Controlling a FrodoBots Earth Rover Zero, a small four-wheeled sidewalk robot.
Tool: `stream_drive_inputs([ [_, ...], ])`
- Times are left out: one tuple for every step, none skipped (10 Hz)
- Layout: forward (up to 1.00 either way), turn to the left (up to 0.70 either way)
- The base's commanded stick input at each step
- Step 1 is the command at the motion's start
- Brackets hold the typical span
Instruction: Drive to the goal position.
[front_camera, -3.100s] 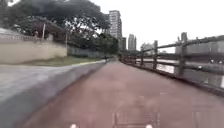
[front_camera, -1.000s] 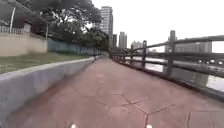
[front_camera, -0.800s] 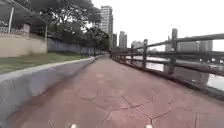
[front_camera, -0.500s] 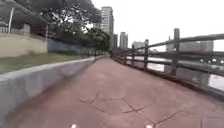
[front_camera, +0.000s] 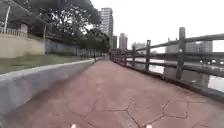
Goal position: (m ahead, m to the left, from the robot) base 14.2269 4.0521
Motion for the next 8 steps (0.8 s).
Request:
stream_drive_inputs([
  [1.0, 0.0],
  [1.0, 0.0],
  [1.0, 0.0],
  [1.0, 0.0],
  [1.0, 0.0],
  [1.0, 0.0],
  [1.0, 0.0],
  [1.0, 0.0],
])
